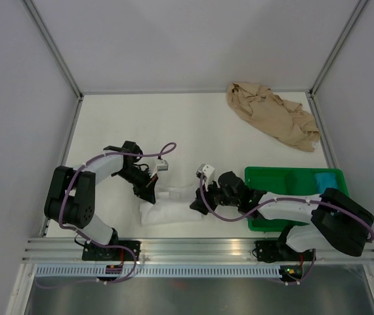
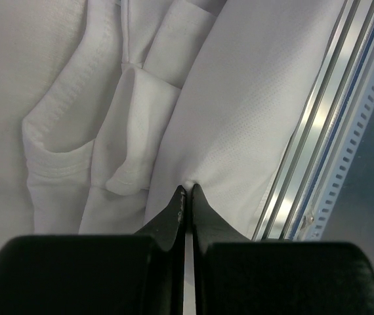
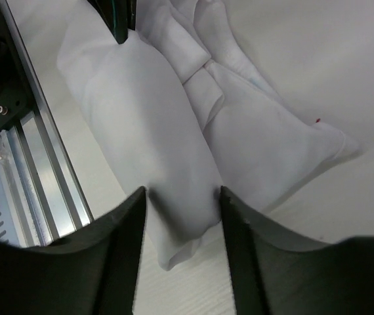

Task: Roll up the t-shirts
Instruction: Roll the tshirt

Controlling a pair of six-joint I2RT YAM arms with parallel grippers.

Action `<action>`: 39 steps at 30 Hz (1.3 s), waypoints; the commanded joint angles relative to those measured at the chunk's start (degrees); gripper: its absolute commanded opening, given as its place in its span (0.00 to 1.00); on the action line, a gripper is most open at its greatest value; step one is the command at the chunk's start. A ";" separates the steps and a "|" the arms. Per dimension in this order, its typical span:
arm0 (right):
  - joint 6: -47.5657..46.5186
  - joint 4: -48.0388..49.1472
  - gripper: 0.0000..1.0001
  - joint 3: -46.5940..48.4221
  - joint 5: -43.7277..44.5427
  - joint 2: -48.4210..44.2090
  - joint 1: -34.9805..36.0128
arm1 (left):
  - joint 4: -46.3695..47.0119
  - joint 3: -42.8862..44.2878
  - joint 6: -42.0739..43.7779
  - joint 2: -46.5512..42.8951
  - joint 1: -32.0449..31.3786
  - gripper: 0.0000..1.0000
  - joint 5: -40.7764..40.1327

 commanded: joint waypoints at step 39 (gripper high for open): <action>-31.88 -10.68 0.68 0.63 26.24 -9.01 19.38 | 2.22 0.10 4.76 1.02 -0.17 0.03 -5.85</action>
